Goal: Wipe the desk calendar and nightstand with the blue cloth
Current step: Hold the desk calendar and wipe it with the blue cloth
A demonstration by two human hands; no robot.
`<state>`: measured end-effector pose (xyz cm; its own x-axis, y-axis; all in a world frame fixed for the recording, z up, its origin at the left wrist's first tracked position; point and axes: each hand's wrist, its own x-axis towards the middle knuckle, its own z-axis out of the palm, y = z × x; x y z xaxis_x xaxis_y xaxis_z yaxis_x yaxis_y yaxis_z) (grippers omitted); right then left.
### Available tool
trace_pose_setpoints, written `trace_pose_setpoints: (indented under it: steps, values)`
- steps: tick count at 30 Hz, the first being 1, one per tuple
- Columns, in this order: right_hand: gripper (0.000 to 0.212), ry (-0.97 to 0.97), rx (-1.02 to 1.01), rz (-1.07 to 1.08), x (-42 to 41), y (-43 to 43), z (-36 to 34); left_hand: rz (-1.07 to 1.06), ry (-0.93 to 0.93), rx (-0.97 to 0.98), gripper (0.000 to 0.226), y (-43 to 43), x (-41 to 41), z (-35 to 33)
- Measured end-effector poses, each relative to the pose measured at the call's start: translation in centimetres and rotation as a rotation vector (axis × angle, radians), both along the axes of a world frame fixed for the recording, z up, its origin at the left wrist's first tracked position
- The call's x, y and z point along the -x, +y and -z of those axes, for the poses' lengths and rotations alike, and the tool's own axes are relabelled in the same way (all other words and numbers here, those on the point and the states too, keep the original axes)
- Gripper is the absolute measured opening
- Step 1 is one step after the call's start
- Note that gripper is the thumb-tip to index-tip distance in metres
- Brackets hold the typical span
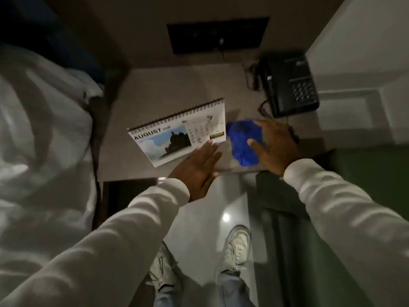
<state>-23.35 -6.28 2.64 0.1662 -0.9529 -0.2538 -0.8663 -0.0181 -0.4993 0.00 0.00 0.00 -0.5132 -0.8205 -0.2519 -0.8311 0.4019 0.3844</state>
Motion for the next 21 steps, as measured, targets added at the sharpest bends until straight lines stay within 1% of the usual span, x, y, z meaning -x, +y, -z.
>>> trace_pose_setpoints:
  steps: [4, 6, 9, 11, 15, 18, 21]
  values:
    - [0.056, 0.056, -0.013, -0.054, -1.4, -0.6, 5.2, 0.017, 0.051, 0.046, 0.059, -0.5, 0.5, 5.0]
    - [0.057, 0.096, 0.019, -0.044, -2.1, -0.5, 7.0, 0.029, 0.03, 0.053, 0.06, -0.4, 0.8, 6.9]
    - [0.057, 0.187, 0.055, 0.0, -3.0, -0.6, 7.9, 0.039, -0.021, 0.085, 0.061, -0.3, 0.7, 8.6]
    - [0.057, 0.238, 0.059, 0.018, -3.4, -0.5, 8.1, 0.043, -0.047, 0.1, 0.061, -0.1, 0.8, 9.2]
    - [0.054, 0.259, 0.042, 0.046, -3.3, -0.3, 8.4, 0.011, -0.059, 0.114, 0.062, 0.3, 1.0, 9.9]
    - [0.052, 0.257, 0.034, 0.059, -3.2, -0.3, 8.1, -0.015, -0.082, 0.077, 0.062, 0.4, 1.2, 9.6]
    - [0.049, 0.224, 0.004, 0.087, -3.0, -0.1, 7.1, -0.047, -0.059, -0.005, 0.063, 0.3, 1.4, 8.1]
